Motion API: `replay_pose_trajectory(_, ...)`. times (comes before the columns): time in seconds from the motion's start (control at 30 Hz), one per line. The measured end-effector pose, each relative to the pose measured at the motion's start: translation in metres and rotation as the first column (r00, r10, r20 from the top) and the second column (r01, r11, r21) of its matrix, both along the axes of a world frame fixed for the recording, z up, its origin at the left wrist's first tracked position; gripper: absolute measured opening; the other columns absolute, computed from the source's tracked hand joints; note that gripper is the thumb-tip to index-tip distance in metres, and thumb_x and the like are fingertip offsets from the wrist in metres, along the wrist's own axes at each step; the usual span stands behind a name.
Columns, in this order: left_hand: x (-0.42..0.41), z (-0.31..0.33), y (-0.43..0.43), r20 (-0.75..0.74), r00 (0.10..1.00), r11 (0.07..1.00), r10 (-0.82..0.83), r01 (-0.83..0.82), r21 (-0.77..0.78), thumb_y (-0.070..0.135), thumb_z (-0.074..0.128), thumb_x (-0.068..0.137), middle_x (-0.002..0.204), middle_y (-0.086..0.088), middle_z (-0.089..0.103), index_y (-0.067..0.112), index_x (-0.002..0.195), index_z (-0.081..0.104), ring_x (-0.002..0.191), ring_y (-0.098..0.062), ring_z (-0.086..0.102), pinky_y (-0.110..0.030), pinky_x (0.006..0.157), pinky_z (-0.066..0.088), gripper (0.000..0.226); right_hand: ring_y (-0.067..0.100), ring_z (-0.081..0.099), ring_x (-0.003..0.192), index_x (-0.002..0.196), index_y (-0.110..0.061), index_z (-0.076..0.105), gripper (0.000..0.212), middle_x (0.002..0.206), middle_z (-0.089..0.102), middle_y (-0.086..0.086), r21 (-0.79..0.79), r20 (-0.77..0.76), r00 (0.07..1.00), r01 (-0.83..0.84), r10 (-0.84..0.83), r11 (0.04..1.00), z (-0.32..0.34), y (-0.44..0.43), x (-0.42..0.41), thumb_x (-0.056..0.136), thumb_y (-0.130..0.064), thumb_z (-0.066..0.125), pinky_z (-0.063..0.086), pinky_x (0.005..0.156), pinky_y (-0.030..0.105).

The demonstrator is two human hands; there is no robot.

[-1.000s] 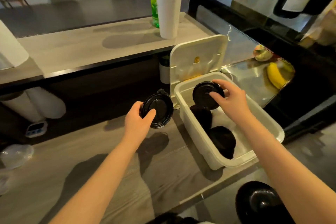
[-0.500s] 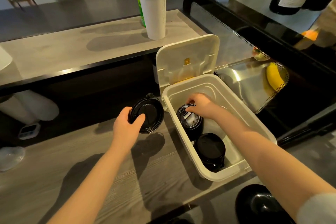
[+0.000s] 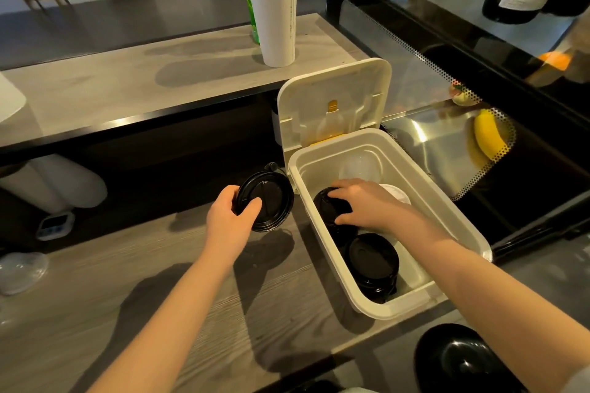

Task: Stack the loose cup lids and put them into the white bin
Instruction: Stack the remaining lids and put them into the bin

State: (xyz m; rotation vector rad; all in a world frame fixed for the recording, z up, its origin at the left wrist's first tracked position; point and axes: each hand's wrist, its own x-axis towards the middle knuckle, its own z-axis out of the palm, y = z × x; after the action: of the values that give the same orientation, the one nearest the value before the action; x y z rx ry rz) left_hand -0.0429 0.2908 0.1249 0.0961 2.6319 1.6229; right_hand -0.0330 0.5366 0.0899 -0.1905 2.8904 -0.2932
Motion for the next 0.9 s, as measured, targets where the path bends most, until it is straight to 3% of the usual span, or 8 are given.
replay_pose_trajectory(0.13,0.003,0.004,0.006,-0.103,0.992,0.997,-0.070,0.065,-0.046,0.011,0.063,0.087,0.088,0.008,0.061,0.017,0.099,0.061,0.087,-0.006,0.057,-0.018,0.075,0.045,0.014,0.022,0.041,0.130,0.140,-0.020,0.044,0.060,0.146,0.041,0.000,0.021,-0.068,0.997,-0.022,0.023,1.000,-0.003,-0.002,0.003,0.087,-0.039,0.063,0.037,0.104,0.036)
replay_pose_trajectory(0.23,0.007,0.009,0.011,-0.326,0.928,0.980,-0.181,0.141,-0.142,-0.002,0.068,0.078,0.092,0.014,0.060,0.018,0.098,0.067,0.089,0.004,0.055,-0.009,0.081,0.044,0.028,0.021,0.050,0.122,0.130,-0.016,0.055,0.046,0.132,0.056,0.003,-0.198,-0.260,0.963,0.024,-0.076,0.980,0.001,-0.002,0.012,0.088,-0.033,0.063,0.040,0.102,0.037)
replay_pose_trajectory(0.3,0.008,0.010,0.016,-0.484,0.825,0.951,-0.291,0.193,-0.242,-0.007,0.070,0.070,0.096,0.005,0.063,0.011,0.097,0.071,0.093,-0.003,0.057,-0.011,0.085,0.042,0.032,0.017,0.060,0.102,0.115,-0.016,0.064,0.032,0.108,0.067,0.001,-0.551,-0.263,0.902,0.150,-0.342,0.821,0.014,-0.007,0.021,0.089,-0.035,0.060,0.048,0.088,0.034)
replay_pose_trajectory(0.37,0.010,0.011,0.024,-0.589,0.715,0.921,-0.376,0.221,-0.321,0.001,0.067,0.071,0.096,-0.006,0.065,0.005,0.096,0.072,0.095,-0.013,0.056,-0.022,0.085,0.045,0.026,0.013,0.062,0.075,0.104,-0.016,0.064,0.027,0.083,0.066,0.001,-0.825,0.073,0.870,0.327,-0.488,0.460,0.039,-0.012,0.033,0.095,-0.037,0.050,0.048,0.068,0.025)
replay_pose_trajectory(0.47,0.015,0.010,0.041,-0.641,0.587,0.868,-0.494,0.298,-0.397,0.011,0.057,0.076,0.091,-0.011,0.065,0.002,0.094,0.073,0.090,-0.019,0.055,-0.033,0.077,0.051,0.026,0.020,0.063,0.067,0.104,-0.013,0.062,0.036,0.078,0.066,0.007,-0.794,0.494,0.820,0.561,-0.290,0.234,0.059,-0.011,0.051,0.096,-0.043,0.044,0.046,0.062,0.026)
replay_pose_trajectory(0.67,0.024,-0.003,0.060,-0.629,0.401,0.746,-0.666,0.376,-0.550,0.004,0.064,0.079,0.089,-0.015,0.065,0.001,0.095,0.071,0.085,-0.026,0.057,-0.041,0.066,0.051,0.018,0.014,0.063,0.067,0.093,-0.015,0.063,0.009,0.082,0.066,0.005,-0.720,0.691,0.687,0.683,-0.224,-0.123,0.050,0.001,0.076,0.087,-0.020,0.062,0.052,0.053,0.023)
replay_pose_trajectory(0.8,0.025,-0.005,0.067,-0.539,0.283,0.608,-0.793,0.411,-0.679,0.006,0.070,0.075,0.100,-0.016,0.065,0.000,0.105,0.068,0.094,-0.030,0.059,-0.041,0.080,0.053,0.031,0.014,0.055,0.072,0.093,-0.017,0.062,0.009,0.082,0.060,0.003,-0.702,0.707,0.640,0.685,-0.300,-0.193,0.044,0.011,0.083,0.089,-0.012,0.055,0.047,0.056,0.023)
replay_pose_trajectory(0.9,0.029,-0.007,0.064,-0.411,0.397,0.563,-0.821,0.435,-0.703,0.033,0.062,0.079,0.124,-0.014,0.058,0.005,0.124,0.057,0.117,-0.026,0.050,-0.041,0.097,0.046,0.053,0.019,0.055,0.079,0.107,-0.016,0.061,0.021,0.089,0.061,0.008,-0.739,0.647,0.658,0.666,-0.384,-0.103,0.039,0.022,0.086,0.090,-0.006,0.054,0.046,0.066,0.030)
